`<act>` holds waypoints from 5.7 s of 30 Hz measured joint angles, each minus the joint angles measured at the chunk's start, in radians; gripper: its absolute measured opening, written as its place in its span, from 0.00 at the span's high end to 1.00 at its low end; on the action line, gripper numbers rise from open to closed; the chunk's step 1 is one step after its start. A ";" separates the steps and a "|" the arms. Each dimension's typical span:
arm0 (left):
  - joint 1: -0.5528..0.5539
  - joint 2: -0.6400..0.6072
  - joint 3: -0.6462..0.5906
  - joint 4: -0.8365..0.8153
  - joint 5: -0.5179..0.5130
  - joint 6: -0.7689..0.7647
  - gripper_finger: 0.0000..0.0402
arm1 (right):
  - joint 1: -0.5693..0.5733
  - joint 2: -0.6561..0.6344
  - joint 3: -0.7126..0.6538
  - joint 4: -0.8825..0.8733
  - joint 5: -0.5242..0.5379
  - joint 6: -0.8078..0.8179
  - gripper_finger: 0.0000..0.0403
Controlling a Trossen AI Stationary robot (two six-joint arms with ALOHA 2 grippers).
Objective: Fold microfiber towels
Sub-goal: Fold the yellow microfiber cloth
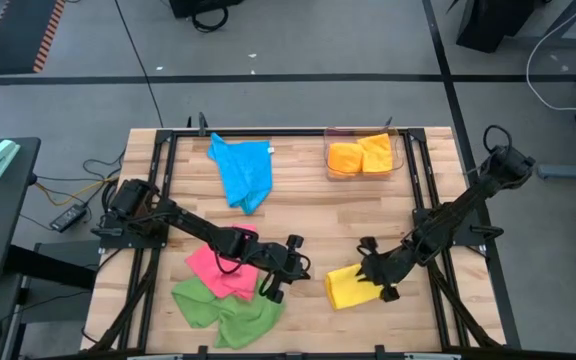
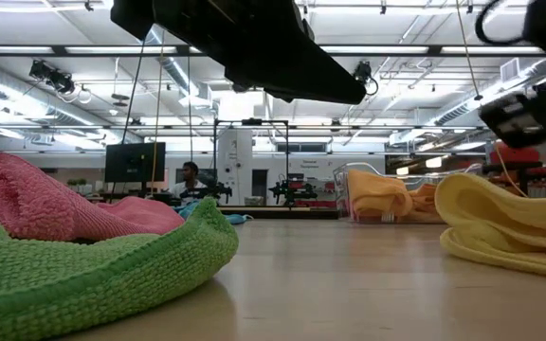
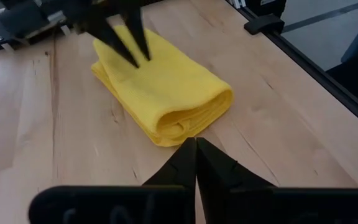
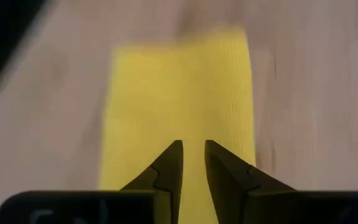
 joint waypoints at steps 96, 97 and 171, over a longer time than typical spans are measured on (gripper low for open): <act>-0.002 -0.029 -0.001 -0.048 0.001 -0.024 0.93 | -0.201 0.043 0.002 -0.276 0.266 -0.759 0.46; -0.002 -0.029 -0.001 -0.048 0.000 -0.024 0.93 | -0.211 0.043 0.002 -0.275 0.305 -0.782 0.46; 0.043 -0.554 -0.481 0.181 -0.078 -0.104 0.95 | -0.105 0.594 0.366 -0.021 0.397 -0.207 0.89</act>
